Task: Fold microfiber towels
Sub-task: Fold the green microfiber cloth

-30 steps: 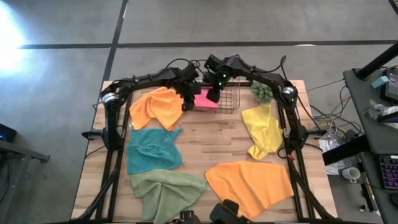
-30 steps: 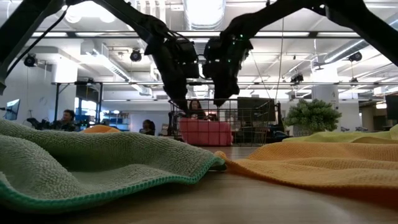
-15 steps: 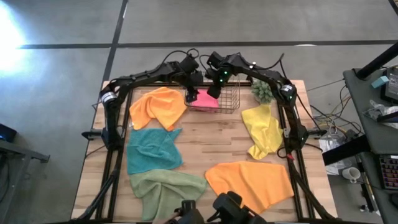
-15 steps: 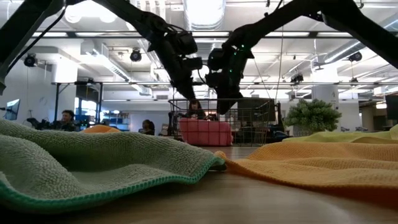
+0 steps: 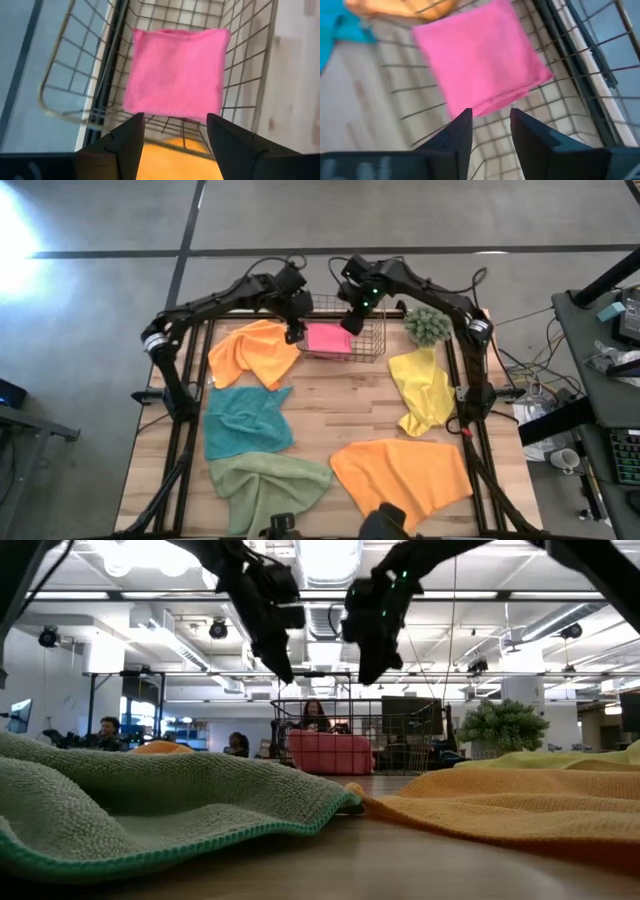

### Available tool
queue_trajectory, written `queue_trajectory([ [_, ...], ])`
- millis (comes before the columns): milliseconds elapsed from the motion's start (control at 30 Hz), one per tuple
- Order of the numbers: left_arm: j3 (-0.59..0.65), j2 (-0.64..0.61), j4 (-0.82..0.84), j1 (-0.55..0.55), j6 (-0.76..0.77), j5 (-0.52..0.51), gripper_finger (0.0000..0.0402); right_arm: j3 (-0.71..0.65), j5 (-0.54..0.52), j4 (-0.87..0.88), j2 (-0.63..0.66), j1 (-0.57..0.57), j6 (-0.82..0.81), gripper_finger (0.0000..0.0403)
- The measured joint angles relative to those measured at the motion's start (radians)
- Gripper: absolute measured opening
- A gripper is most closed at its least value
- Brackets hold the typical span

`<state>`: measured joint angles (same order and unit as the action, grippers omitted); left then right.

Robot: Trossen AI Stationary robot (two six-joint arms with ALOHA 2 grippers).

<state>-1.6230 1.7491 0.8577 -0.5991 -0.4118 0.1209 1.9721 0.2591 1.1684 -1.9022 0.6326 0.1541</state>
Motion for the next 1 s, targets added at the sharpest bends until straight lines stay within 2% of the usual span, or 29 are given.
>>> queue_trajectory([
  [133,0.039,-0.079,-0.003,0.007,0.098,0.001,0.0198,-0.029,0.002,0.032,0.067,-0.039,-0.006,0.0110],
  [233,0.116,-0.131,-0.023,0.034,0.190,0.000,0.0198,-0.093,-0.015,0.030,0.116,-0.082,-0.050,0.0102],
  [367,0.263,-0.209,-0.048,0.125,0.231,0.002,0.0198,-0.194,-0.081,0.027,0.192,-0.176,-0.096,0.0092],
  [600,0.475,-0.346,-0.144,0.263,0.413,0.001,0.0198,-0.371,-0.086,-0.099,0.301,-0.317,-0.218,0.0080],
  [833,0.603,-0.434,-0.149,0.387,0.623,-0.002,0.0198,-0.508,-0.088,-0.206,0.333,-0.464,-0.380,0.0079],
  [1000,0.650,-0.453,-0.160,0.531,0.732,-0.002,0.0198,-0.526,-0.106,-0.266,0.318,-0.601,-0.435,0.0079],
])
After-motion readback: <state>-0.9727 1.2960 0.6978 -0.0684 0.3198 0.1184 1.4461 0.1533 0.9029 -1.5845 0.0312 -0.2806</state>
